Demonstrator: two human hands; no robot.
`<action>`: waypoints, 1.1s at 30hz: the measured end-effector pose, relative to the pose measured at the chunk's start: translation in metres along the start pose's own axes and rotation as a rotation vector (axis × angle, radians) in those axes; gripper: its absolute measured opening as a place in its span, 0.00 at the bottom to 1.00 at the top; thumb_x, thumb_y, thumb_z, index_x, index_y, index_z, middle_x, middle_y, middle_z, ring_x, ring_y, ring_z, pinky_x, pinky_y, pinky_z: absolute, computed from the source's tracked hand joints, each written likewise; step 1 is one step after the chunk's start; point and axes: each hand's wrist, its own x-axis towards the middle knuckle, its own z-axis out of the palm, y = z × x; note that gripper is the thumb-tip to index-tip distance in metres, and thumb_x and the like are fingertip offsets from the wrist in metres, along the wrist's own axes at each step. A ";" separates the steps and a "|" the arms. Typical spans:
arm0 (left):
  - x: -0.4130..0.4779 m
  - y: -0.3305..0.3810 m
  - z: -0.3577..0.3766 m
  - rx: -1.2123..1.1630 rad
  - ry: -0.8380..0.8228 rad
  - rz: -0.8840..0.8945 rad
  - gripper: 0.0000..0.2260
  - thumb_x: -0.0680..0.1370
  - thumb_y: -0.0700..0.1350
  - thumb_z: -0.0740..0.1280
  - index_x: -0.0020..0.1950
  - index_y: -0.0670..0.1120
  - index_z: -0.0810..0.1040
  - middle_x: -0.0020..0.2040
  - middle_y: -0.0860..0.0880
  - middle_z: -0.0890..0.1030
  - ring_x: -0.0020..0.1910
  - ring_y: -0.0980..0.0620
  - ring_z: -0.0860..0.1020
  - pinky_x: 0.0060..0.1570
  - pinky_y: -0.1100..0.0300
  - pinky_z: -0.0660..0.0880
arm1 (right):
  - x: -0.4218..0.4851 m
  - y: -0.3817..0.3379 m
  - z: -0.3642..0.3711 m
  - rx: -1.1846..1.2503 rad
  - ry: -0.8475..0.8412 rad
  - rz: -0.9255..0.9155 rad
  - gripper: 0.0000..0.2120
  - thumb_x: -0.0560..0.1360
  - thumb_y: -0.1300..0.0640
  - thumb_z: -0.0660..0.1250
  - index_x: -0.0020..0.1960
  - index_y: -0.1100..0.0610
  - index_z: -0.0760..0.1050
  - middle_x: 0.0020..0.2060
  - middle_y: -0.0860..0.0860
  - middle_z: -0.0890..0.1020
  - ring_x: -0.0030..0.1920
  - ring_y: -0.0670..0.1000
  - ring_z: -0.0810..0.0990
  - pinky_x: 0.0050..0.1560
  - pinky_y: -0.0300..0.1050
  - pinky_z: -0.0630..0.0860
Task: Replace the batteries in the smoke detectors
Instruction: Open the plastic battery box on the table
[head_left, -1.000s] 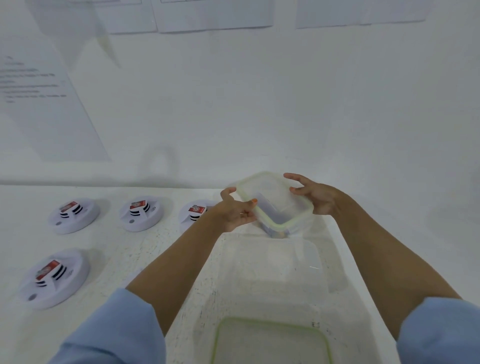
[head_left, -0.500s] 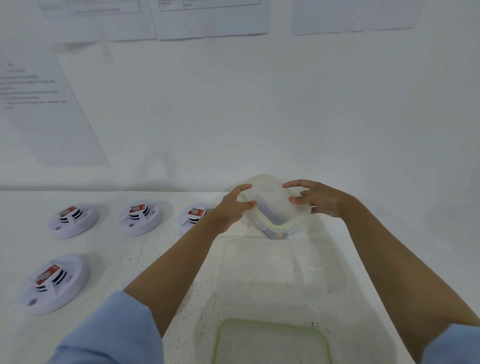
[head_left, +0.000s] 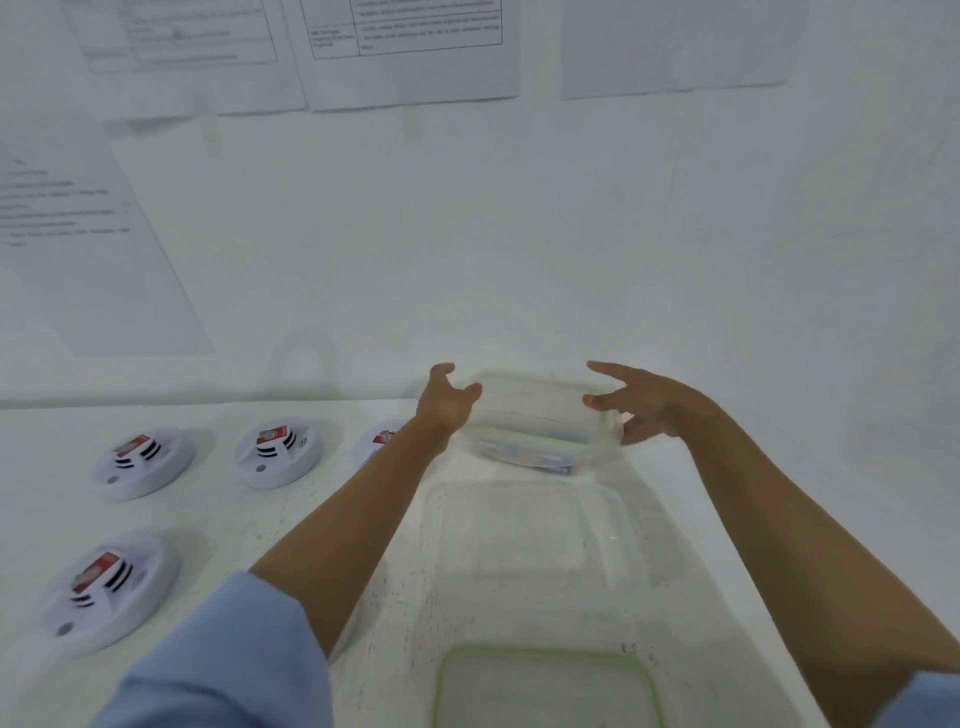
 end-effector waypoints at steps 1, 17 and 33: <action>0.000 -0.002 -0.002 -0.038 -0.071 -0.009 0.23 0.78 0.40 0.64 0.71 0.45 0.63 0.67 0.40 0.68 0.55 0.46 0.72 0.51 0.56 0.71 | -0.003 0.002 0.000 0.043 -0.050 0.014 0.30 0.73 0.59 0.70 0.70 0.44 0.63 0.60 0.57 0.71 0.36 0.54 0.77 0.49 0.48 0.79; -0.010 -0.012 -0.032 -0.103 -0.155 -0.057 0.17 0.75 0.30 0.62 0.61 0.43 0.73 0.47 0.42 0.73 0.39 0.49 0.70 0.38 0.59 0.69 | -0.001 0.008 0.011 0.250 0.164 -0.108 0.30 0.68 0.70 0.71 0.67 0.61 0.65 0.34 0.56 0.74 0.34 0.52 0.72 0.37 0.42 0.73; -0.101 0.022 -0.081 -0.912 -0.303 0.054 0.10 0.77 0.29 0.58 0.46 0.40 0.75 0.46 0.39 0.76 0.48 0.44 0.78 0.45 0.56 0.81 | -0.119 -0.021 0.002 0.503 0.048 -0.371 0.15 0.72 0.74 0.62 0.40 0.55 0.78 0.38 0.53 0.80 0.41 0.51 0.81 0.52 0.43 0.79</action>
